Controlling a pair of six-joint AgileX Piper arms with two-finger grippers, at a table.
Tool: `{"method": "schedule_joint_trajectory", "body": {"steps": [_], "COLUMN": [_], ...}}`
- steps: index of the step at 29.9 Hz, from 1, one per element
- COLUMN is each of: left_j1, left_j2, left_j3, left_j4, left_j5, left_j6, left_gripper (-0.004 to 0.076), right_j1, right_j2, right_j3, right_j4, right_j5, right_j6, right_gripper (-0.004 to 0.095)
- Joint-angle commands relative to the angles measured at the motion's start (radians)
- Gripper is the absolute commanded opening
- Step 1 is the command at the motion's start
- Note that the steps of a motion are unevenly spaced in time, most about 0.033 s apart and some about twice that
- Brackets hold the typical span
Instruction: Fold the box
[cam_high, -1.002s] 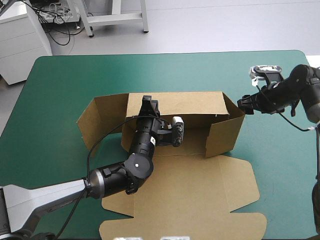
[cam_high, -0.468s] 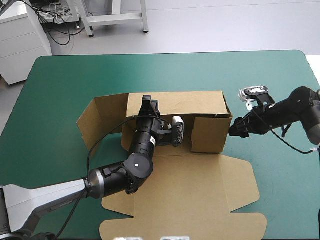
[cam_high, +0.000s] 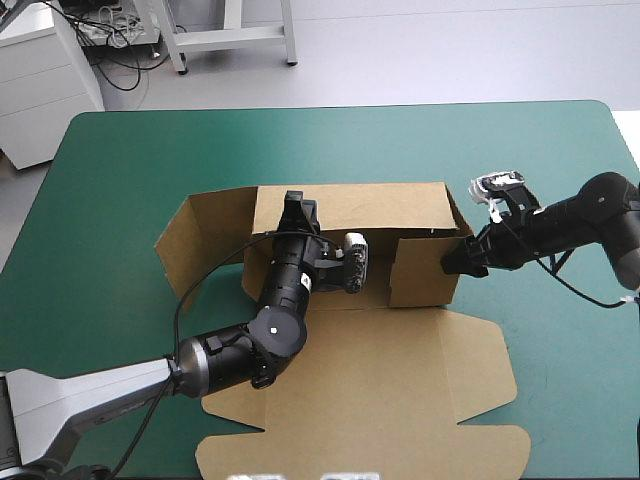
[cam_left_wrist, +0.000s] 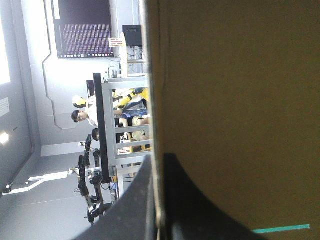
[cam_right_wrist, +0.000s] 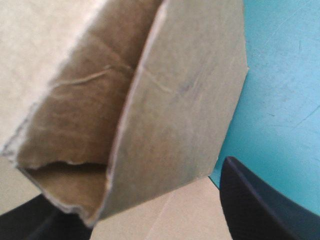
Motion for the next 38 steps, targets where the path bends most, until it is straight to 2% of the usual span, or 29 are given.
{"method": "schedule_joint_trajectory", "body": {"steps": [1, 5, 14, 24, 26, 27, 29, 32, 38], "left_j1": [-0.006, -0.006, -0.006, -0.006, -0.006, -0.006, -0.006, -0.006, -0.006], "left_j2": [-0.046, -0.046, -0.046, -0.046, -0.046, -0.046, -0.046, -0.046, -0.046], "left_j3": [-0.029, -0.029, -0.029, -0.029, -0.029, -0.029, -0.029, -0.029, -0.029], "left_j4": [0.117, 0.113, 0.106, 0.106, 0.106, 0.106, 0.106, 0.106, 0.106], "left_j5": [0.045, 0.045, 0.047, 0.047, 0.047, 0.047, 0.047, 0.047, 0.048], "left_j6": [-0.014, -0.014, -0.022, -0.022, -0.022, -0.022, -0.022, -0.022, -0.031], "left_gripper": [-0.0032, -0.0032, -0.0032, -0.0032, -0.0032, -0.0032, -0.0032, -0.0032, -0.0032], "right_j1": [-0.006, 0.022, 0.188, 0.335, 0.366, 0.380, 0.398, 0.415, 0.415], "right_j2": [-0.040, -0.059, -0.188, -0.224, -0.224, -0.224, -0.224, -0.224, -0.224], "right_j3": [0.008, 0.081, 0.230, 0.350, 0.366, 0.370, 0.377, 0.385, 0.388], "right_j4": [0.101, 0.121, 0.092, 0.099, 0.102, 0.102, 0.100, 0.100, 0.098], "right_j5": [-0.006, -0.091, -0.545, -0.837, -0.899, -0.928, -0.953, -0.973, -0.978], "right_j6": [-0.053, -0.104, -0.072, -0.030, -0.011, 0.000, 0.004, -0.003, -0.005], "right_gripper": [0.0605, 0.0605, 0.0605, 0.0590, 0.0518, 0.0450, 0.0284, -0.0030, -0.0008]}}
